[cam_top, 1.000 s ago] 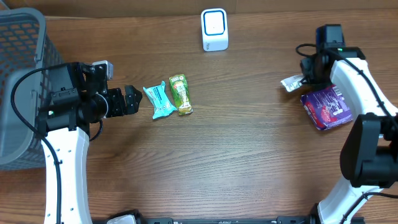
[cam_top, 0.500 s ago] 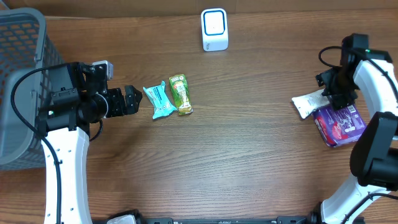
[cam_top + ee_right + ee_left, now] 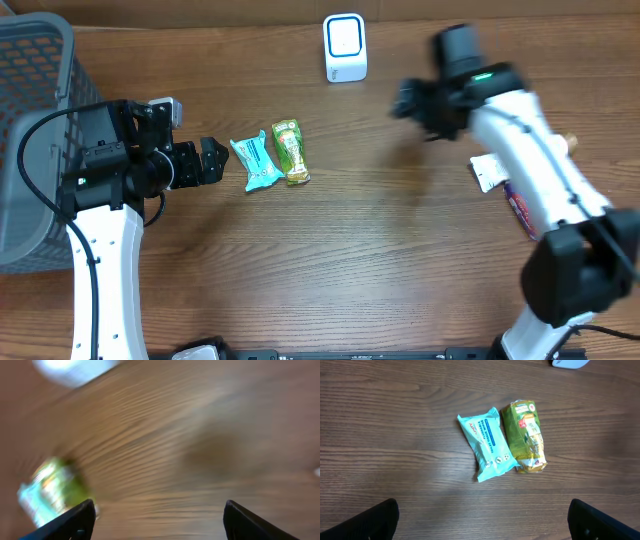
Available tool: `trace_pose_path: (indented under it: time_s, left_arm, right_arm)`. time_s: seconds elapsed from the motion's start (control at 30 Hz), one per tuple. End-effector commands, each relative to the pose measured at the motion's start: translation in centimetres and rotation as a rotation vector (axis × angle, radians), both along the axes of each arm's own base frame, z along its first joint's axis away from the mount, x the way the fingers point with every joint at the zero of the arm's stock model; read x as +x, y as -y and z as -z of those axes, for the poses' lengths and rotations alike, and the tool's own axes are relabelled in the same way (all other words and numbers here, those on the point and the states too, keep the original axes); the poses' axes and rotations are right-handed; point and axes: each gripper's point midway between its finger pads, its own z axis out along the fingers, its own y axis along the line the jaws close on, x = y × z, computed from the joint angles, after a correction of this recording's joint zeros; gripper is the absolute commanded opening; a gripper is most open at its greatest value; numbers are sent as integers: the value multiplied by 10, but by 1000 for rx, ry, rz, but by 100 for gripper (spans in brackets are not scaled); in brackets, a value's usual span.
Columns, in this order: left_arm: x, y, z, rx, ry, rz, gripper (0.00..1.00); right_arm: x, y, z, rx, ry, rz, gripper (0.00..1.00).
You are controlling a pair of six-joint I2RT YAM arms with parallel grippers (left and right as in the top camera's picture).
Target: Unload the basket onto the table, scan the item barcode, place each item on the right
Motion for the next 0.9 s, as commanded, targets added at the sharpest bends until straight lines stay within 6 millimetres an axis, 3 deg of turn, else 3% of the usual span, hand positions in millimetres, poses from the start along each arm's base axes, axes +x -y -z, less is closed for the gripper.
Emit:
trace_pose_path:
  time_s: [0.0, 0.13, 0.33, 0.47, 0.67, 0.87]
  left_arm:
    - [2, 2, -8, 2, 27, 17, 100]
    - [2, 2, -8, 2, 27, 17, 100]
    - [2, 2, -8, 2, 27, 17, 99]
    - [2, 2, -8, 2, 27, 17, 100]
    - [2, 2, -8, 2, 27, 18, 99]
    - [2, 2, -8, 2, 27, 18, 100]
  right_arm:
    - [-9, -62, 11, -17, 39, -147, 83]
    - [-23, -118, 35, -18, 50, -257, 83]
    - [-41, -162, 71, -21, 24, -350, 76]
    - [-38, -173, 85, -17, 34, -364, 69]
    - [-26, -184, 95, 9, 72, -364, 68]
    - [-30, -192, 105, 47, 43, -388, 65]
